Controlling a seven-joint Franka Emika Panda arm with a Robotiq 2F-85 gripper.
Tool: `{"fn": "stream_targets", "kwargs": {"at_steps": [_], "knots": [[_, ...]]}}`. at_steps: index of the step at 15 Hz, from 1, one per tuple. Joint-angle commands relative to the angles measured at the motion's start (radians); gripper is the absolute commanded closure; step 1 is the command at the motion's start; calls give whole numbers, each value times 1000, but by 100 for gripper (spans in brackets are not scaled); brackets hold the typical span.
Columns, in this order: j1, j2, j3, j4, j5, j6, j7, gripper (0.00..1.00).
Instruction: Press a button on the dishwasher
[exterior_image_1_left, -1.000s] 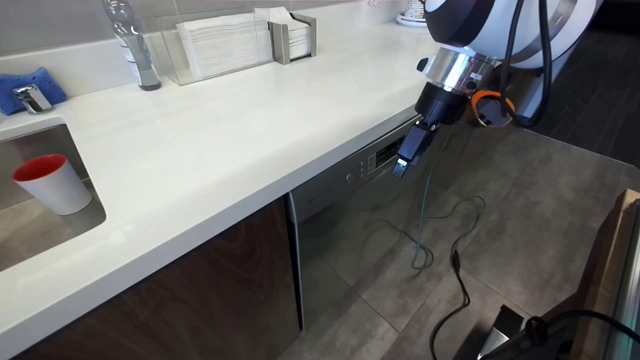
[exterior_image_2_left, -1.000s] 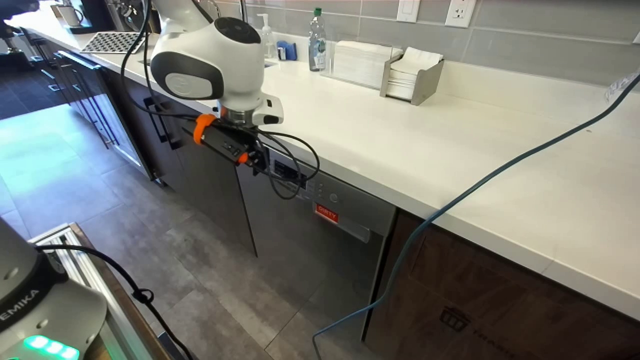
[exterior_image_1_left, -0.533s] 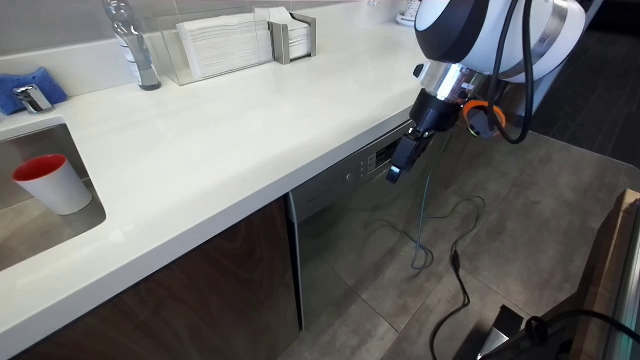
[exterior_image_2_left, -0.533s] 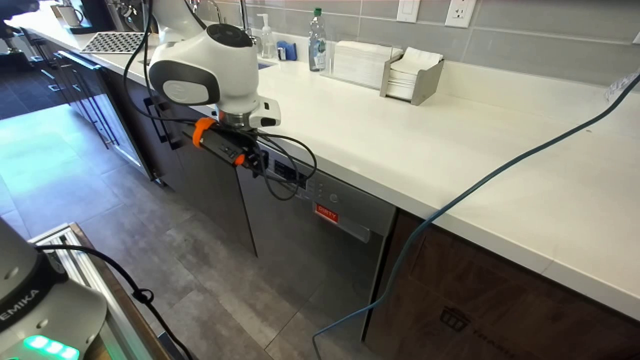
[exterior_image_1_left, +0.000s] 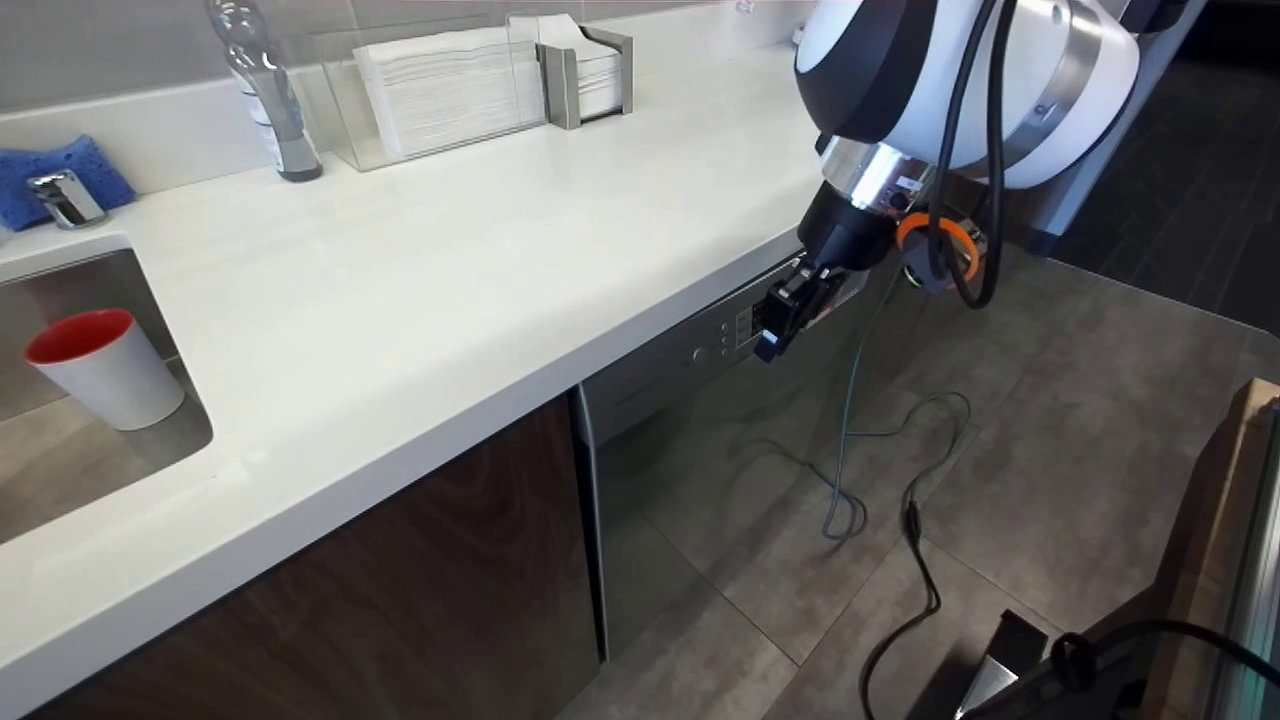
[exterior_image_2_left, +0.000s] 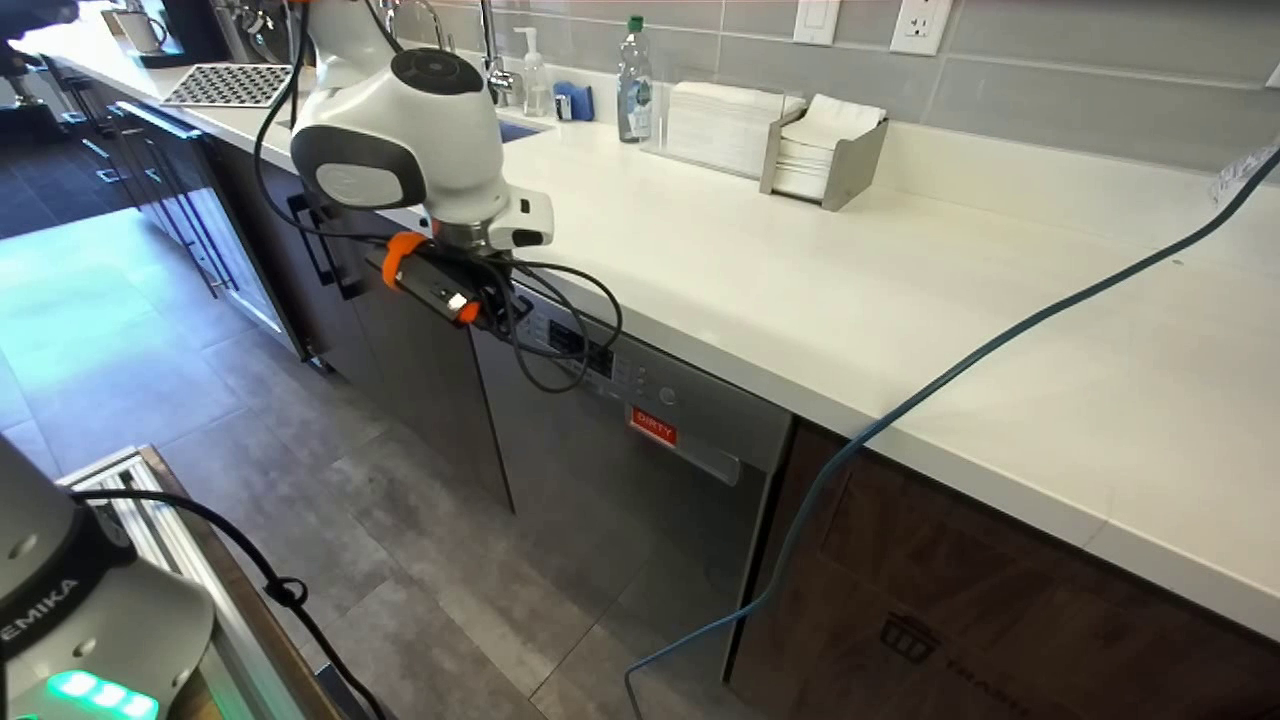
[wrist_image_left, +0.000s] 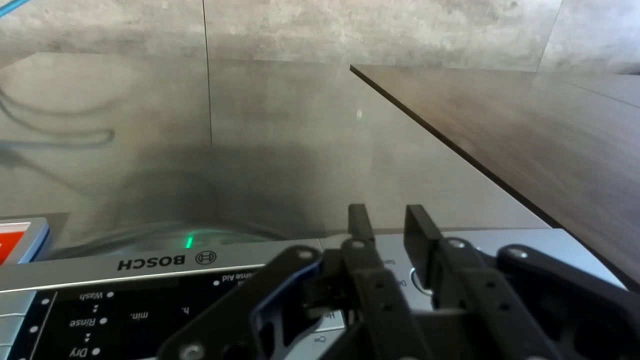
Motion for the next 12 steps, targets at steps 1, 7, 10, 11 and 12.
{"fn": "stream_targets", "kwargs": {"at_steps": [1, 7, 10, 11, 12], "knots": [[-12, 42, 35, 40, 81, 50, -34, 99], [-29, 75, 64, 77, 147, 77, -64, 100], [-34, 87, 69, 90, 176, 99, -81, 100], [-36, 91, 70, 94, 185, 105, -87, 100], [-38, 94, 70, 97, 193, 111, -92, 100]]}}
